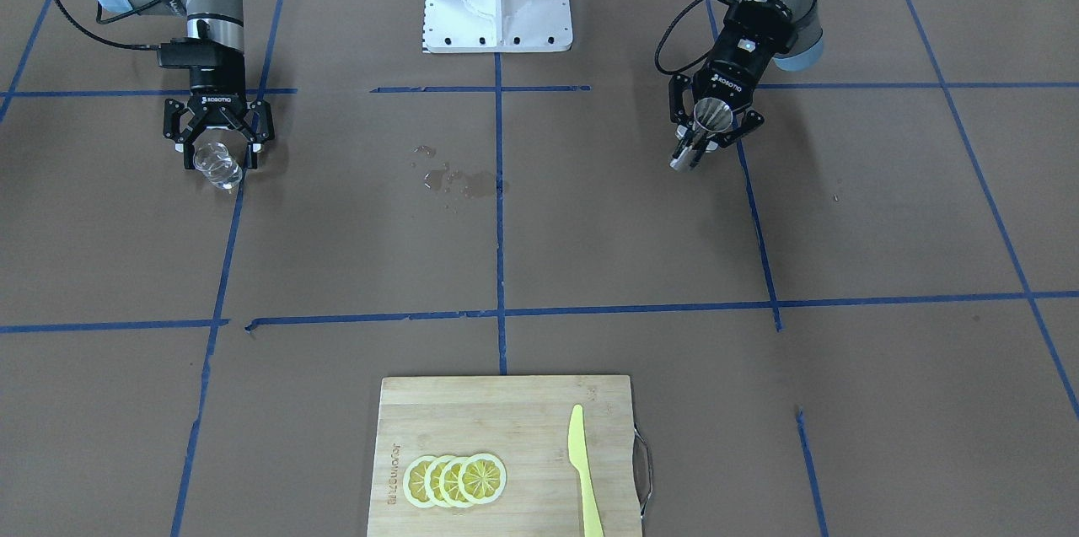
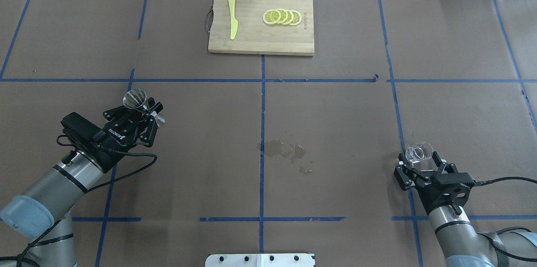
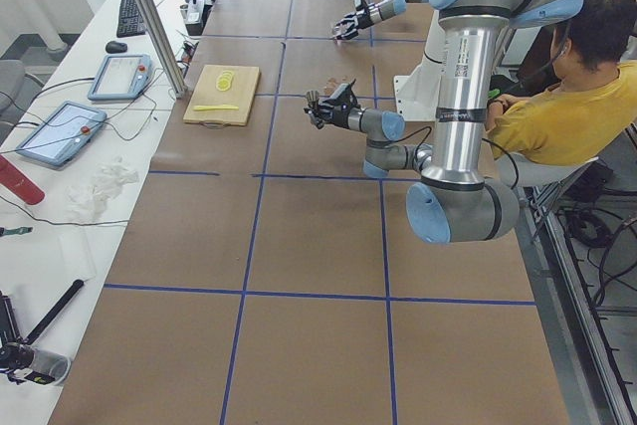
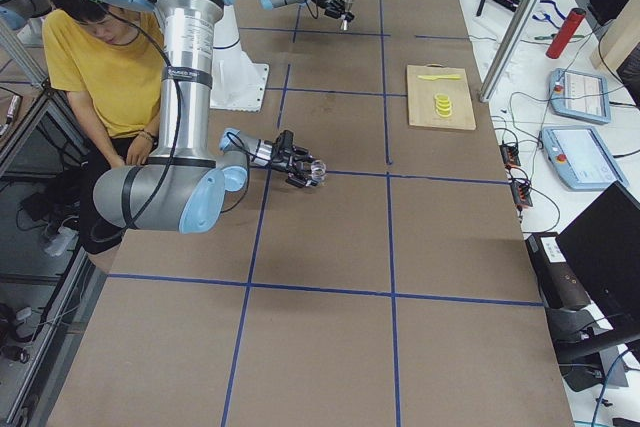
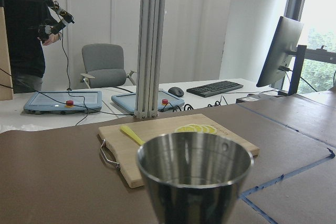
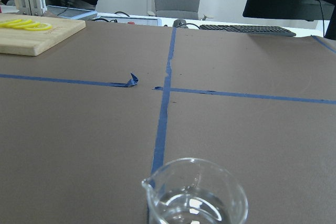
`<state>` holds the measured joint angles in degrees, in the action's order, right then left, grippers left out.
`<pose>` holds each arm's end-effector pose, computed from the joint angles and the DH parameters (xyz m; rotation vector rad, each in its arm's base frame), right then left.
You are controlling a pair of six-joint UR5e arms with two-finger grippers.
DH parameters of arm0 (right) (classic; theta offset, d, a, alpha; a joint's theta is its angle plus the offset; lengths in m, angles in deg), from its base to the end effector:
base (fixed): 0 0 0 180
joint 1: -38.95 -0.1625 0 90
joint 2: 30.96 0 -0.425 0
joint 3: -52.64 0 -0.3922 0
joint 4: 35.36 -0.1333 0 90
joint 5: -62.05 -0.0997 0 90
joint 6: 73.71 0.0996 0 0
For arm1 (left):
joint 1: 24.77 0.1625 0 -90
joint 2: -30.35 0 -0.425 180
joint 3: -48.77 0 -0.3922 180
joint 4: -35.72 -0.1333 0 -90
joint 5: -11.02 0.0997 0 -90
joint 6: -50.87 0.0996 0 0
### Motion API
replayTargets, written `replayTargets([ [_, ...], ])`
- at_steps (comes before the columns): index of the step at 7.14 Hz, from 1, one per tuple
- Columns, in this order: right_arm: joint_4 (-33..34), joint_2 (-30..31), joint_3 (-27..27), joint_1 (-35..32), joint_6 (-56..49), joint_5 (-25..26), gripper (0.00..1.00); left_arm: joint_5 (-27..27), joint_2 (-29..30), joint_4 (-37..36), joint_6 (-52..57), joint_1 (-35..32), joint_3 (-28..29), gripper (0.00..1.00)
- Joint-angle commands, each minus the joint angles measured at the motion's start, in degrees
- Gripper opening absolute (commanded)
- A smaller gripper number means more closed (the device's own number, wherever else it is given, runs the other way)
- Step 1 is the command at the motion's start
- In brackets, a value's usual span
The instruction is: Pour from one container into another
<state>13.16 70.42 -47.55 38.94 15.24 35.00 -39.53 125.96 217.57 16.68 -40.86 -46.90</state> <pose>-0.4136 -0.2221 0.5574 1.0563 -0.6198 0.3698 0.4052 -0.3215 0.3942 1.3747 1.0805 -0.1137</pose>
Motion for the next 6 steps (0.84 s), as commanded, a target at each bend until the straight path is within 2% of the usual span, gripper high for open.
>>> replayTargets([
  [1, 0.00, -0.47, 0.42, -1.21, -0.71, -0.98, 0.96, 0.01, -0.24, 0.00, 0.00, -0.09, -0.31, 0.00],
  [3, -0.09, -4.85, 3.13, -2.97, -2.81, -1.60, 0.96, 0.10, -0.24, 0.00, 0.00, -0.09, -0.48, 0.00],
  [4, -0.35, -4.96, 3.50, -3.24, -2.91, -1.95, 0.91, 0.10, -0.33, 0.09, 0.00, -0.09, -0.48, 0.00],
  [5, -0.53, -4.87, 3.24, -3.50, -3.09, -2.30, 0.79, 0.19, -0.41, 0.09, 0.00, -0.09, -0.75, 0.00],
  [6, -0.53, -4.78, 3.15, -3.59, -3.61, -2.31, 0.59, 0.19, -0.50, 0.09, 0.00, -0.09, -1.01, 0.00],
])
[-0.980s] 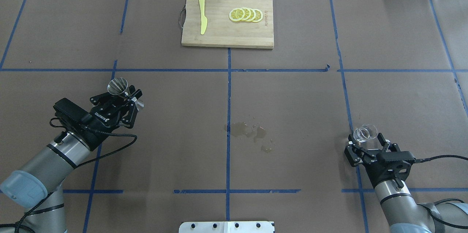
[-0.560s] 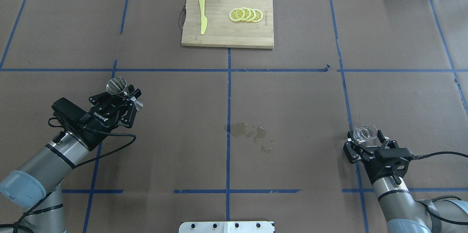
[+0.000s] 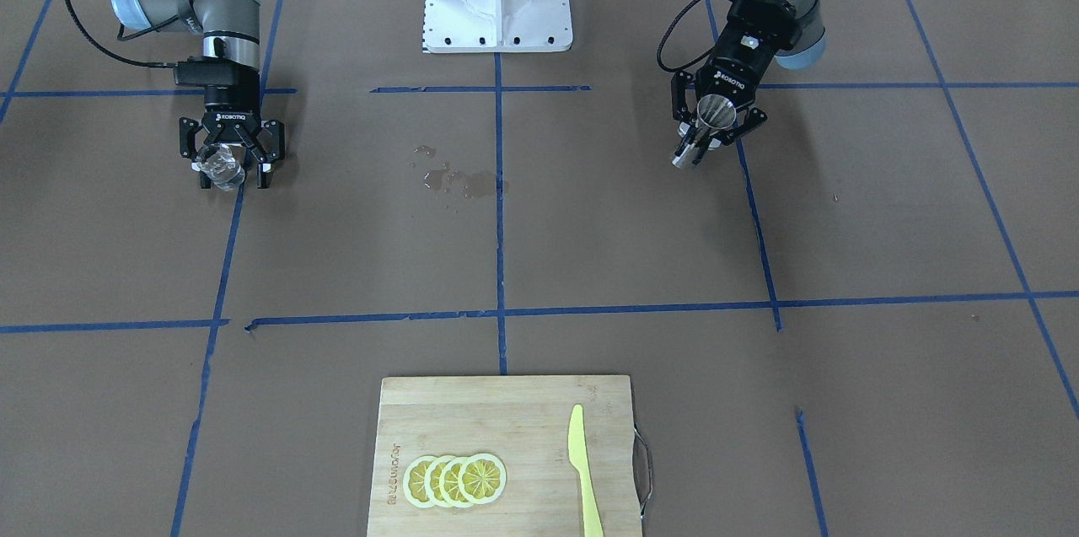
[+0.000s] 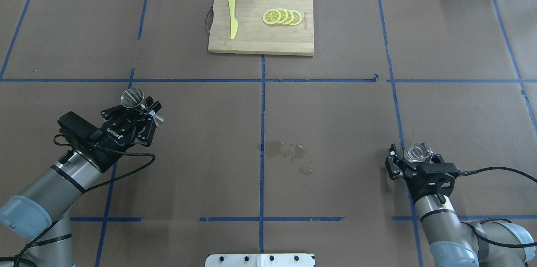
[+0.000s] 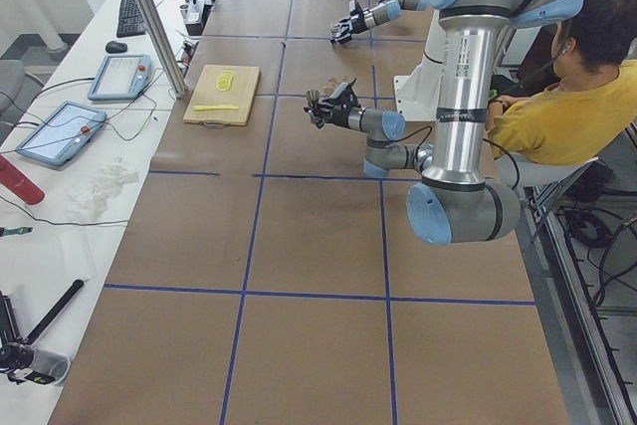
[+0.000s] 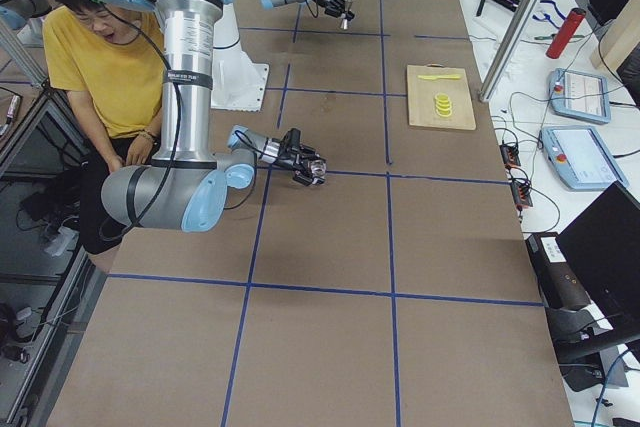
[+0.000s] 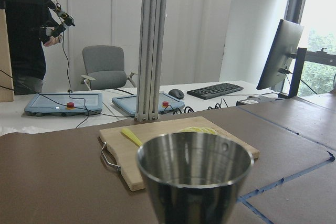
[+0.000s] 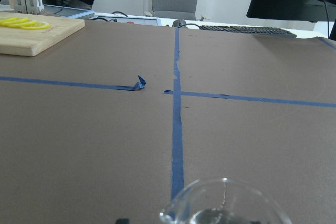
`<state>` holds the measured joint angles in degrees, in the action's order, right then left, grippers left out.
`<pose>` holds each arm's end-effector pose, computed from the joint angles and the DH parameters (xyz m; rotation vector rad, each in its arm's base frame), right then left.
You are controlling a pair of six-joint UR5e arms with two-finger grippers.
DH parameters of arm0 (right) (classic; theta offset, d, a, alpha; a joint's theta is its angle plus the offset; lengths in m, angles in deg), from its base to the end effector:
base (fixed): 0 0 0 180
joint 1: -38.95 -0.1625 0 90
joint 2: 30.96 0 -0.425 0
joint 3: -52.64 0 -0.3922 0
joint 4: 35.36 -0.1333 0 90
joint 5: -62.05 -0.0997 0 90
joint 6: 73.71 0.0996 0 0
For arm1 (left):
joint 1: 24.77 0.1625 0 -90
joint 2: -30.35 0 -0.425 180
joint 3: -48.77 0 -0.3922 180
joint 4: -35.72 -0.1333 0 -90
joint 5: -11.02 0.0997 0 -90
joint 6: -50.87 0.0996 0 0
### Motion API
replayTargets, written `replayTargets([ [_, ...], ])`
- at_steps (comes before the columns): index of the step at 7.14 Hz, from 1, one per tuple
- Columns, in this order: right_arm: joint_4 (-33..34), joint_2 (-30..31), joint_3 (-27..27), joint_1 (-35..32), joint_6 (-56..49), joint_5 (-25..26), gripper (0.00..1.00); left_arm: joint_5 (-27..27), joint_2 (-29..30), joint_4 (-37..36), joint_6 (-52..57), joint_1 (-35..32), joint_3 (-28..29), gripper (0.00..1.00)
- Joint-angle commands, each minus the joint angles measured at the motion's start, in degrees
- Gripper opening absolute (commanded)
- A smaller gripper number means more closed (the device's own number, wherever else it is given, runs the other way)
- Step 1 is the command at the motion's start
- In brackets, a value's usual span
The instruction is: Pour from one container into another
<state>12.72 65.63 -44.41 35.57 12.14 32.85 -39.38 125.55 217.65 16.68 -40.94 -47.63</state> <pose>-0.4360 -0.2464 0.5502 1.0517 -0.5996 0.3800 0.4004 -0.3210 0.3920 1.3786 1.0838 -0.1207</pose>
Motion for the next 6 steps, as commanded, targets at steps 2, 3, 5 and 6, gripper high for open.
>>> replayTargets([
  [2, -0.18, 0.53, -0.34, -0.57, -1.47, -0.07, 0.27, 0.03, -0.10, 0.01, 0.00, 0.00, -0.37, 0.00],
  [3, -0.09, 0.53, -0.77, -0.66, -2.08, 0.10, 0.06, 0.03, -0.10, 0.01, 0.00, 0.00, -0.63, 0.00],
  [5, -0.09, 0.70, -2.79, -1.01, -4.70, 0.02, 0.00, 0.03, -0.10, 0.01, 0.00, 0.00, -0.72, 0.00],
  [6, 0.00, 0.70, -6.02, -1.44, -6.55, -0.16, 0.00, 0.03, -0.18, 0.01, 0.09, 0.00, -0.63, 0.00],
])
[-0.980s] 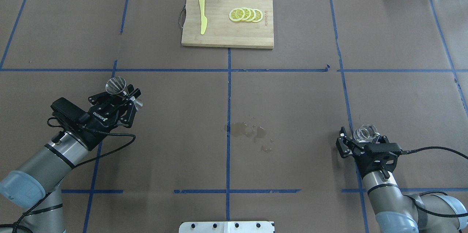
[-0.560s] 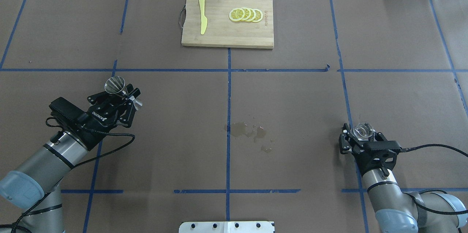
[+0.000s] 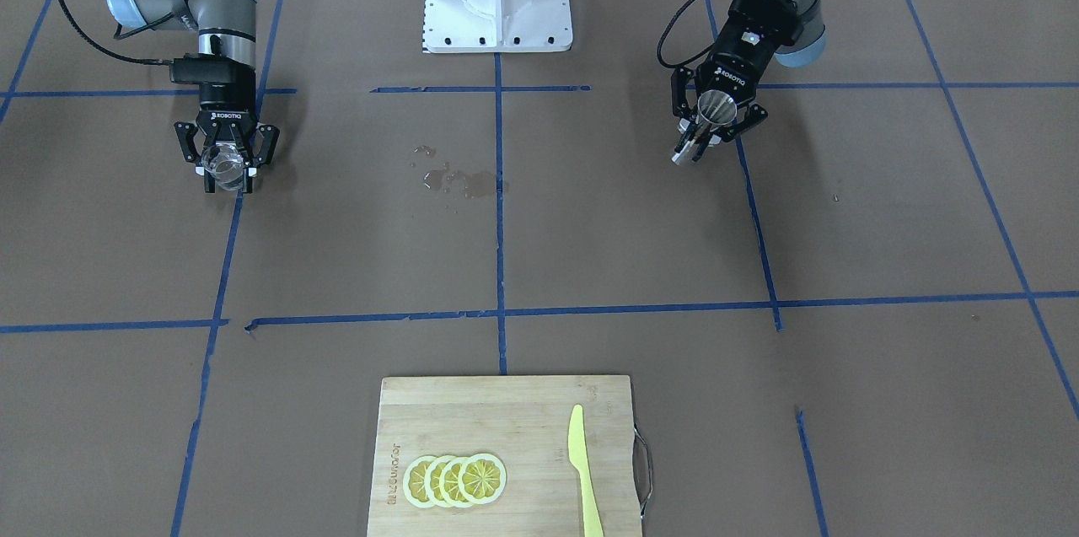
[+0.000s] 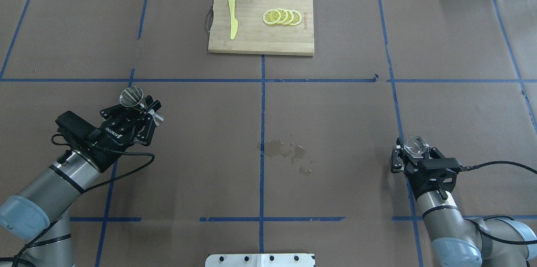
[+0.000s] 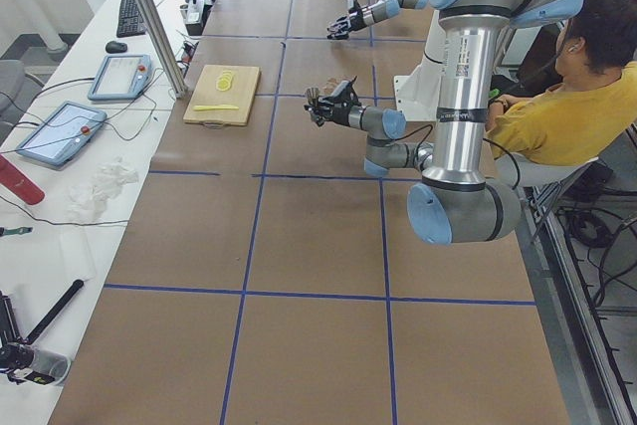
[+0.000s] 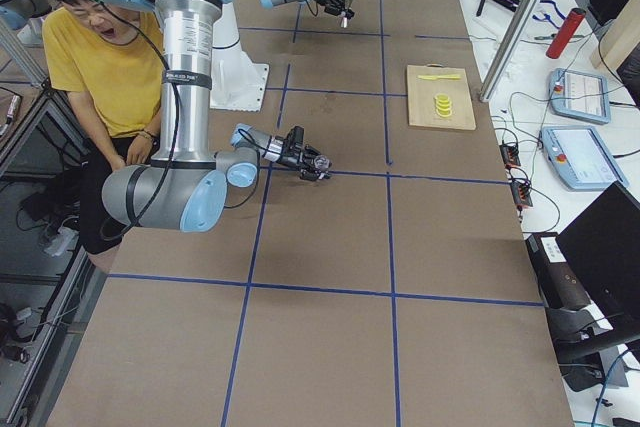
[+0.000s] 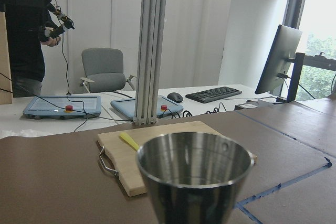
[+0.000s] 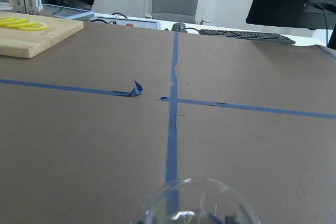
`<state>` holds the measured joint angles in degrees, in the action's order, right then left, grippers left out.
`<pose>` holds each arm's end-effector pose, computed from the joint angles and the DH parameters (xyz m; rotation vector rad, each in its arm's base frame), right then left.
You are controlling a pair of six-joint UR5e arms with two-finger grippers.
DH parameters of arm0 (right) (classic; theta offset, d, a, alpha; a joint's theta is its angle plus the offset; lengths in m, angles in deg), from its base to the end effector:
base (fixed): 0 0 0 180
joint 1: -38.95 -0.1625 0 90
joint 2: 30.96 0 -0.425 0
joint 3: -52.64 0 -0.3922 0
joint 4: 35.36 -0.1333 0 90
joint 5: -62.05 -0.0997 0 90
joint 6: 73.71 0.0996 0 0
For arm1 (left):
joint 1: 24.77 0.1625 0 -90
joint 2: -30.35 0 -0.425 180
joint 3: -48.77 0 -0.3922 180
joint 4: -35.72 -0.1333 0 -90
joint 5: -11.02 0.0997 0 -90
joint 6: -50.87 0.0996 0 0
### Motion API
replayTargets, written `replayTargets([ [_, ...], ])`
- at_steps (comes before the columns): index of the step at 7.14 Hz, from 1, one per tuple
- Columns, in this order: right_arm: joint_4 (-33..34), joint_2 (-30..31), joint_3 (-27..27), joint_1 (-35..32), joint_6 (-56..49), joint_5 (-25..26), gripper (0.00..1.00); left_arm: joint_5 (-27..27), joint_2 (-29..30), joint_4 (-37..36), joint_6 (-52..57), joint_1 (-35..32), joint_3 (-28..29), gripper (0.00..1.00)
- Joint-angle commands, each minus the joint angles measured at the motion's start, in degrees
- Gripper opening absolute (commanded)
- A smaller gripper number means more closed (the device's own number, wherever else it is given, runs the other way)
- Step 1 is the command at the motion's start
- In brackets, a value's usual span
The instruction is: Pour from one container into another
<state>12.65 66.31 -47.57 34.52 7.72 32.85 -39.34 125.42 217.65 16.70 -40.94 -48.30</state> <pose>-0.4245 -0.2538 0.5280 1.0753 -0.5881 0.3523 0.3977 -0.3203 0.3880 1.3820 1.0911 -0.1260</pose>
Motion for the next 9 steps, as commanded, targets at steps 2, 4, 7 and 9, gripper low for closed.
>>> replayTargets([
  [2, 0.24, -2.76, -4.30, -1.62, -7.50, 0.02, 0.00, -0.09, 0.30, -0.09, 0.59, 0.17, 0.12, 0.00],
  [4, 0.68, -11.71, -4.04, -1.98, -12.59, -0.07, 0.00, -0.44, 1.69, -0.61, 0.86, 0.70, 1.00, 0.00],
  [7, 8.38, -22.43, -4.03, -1.72, -16.13, -0.24, 0.00, -0.44, 10.91, -11.24, 1.29, 0.44, 1.35, 0.00],
  [9, 13.49, -26.84, -4.39, -1.28, -16.48, -0.24, 0.00, -2.62, 15.65, -11.60, 4.20, -0.44, 5.55, 0.00],
])
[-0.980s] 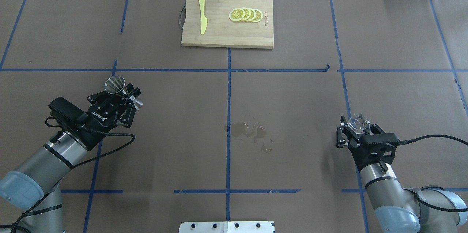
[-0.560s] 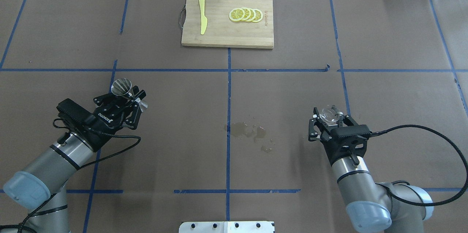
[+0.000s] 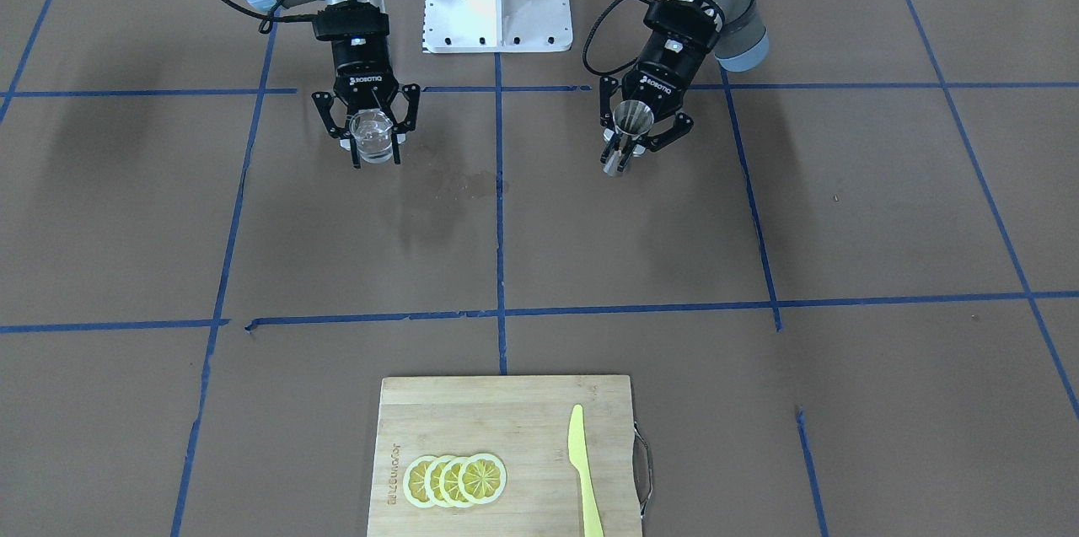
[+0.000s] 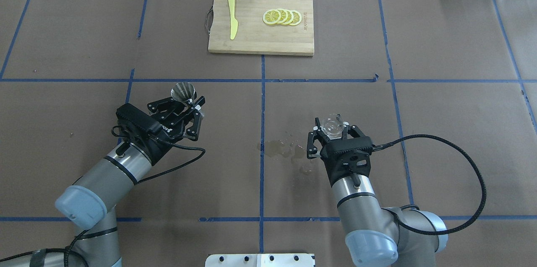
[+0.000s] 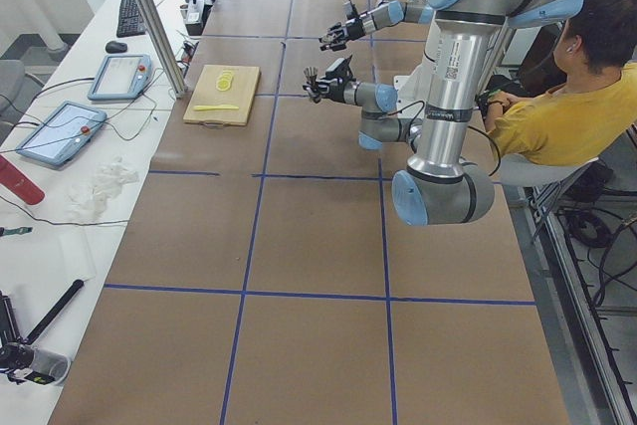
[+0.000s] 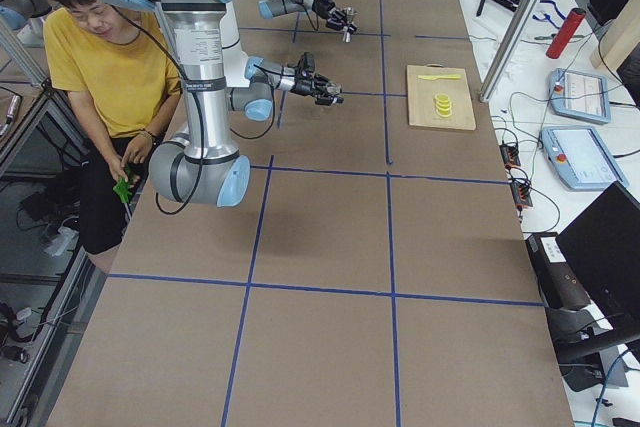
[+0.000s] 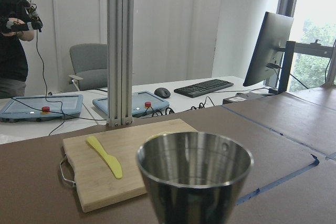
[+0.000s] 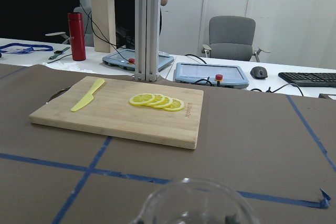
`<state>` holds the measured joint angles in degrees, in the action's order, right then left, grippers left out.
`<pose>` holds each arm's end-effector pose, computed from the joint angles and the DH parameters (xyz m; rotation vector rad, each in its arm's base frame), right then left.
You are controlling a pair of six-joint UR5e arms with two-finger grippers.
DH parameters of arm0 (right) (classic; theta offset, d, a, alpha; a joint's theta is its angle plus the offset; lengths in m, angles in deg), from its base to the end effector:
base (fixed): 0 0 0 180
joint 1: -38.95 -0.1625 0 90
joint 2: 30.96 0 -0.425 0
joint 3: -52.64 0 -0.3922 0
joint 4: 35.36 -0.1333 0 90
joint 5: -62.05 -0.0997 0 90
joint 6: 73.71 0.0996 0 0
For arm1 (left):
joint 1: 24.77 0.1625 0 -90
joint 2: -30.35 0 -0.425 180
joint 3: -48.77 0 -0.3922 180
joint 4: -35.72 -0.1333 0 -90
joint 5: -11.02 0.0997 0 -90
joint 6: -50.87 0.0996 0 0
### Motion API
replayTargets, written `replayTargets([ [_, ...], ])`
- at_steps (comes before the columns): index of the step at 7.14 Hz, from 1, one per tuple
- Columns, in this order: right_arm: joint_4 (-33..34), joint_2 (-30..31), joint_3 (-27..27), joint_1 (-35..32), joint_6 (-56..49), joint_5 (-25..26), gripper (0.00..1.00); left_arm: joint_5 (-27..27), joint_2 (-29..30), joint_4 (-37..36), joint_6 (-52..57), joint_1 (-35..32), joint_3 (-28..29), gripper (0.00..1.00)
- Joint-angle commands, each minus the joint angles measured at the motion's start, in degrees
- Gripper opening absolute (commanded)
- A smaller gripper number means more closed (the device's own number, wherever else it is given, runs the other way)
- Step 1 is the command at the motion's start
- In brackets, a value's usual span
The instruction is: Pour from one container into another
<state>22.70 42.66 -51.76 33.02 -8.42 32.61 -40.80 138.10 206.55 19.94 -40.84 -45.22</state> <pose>-0.5204 -0.2753 0.3034 1.1581 -0.6933 0.3005 0.4732 -0.3391 0.3076 1.3934 1.0471 -0.0474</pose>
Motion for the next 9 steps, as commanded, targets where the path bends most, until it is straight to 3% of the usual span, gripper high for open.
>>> replayTargets([
  [1, 8.25, -6.78, -0.29, 0.92, -1.30, 0.08, 0.00, -2.66, 3.51, -0.41, 1.14, -1.23, 3.79, 0.00],
  [3, 16.00, -13.82, -1.60, 2.94, -1.66, 0.08, 0.00, -4.96, 5.44, -0.24, 1.14, -0.98, 6.86, 0.00],
  [6, 18.23, -12.80, -8.79, 2.60, -8.58, -0.35, 0.00, -5.14, 5.72, 0.20, 1.14, 0.77, 7.24, 0.00],
  [9, 18.32, -12.09, -8.99, -1.52, -12.02, -5.35, 0.00, -8.38, 8.25, -0.15, 5.85, 0.96, 7.50, 0.00],
])
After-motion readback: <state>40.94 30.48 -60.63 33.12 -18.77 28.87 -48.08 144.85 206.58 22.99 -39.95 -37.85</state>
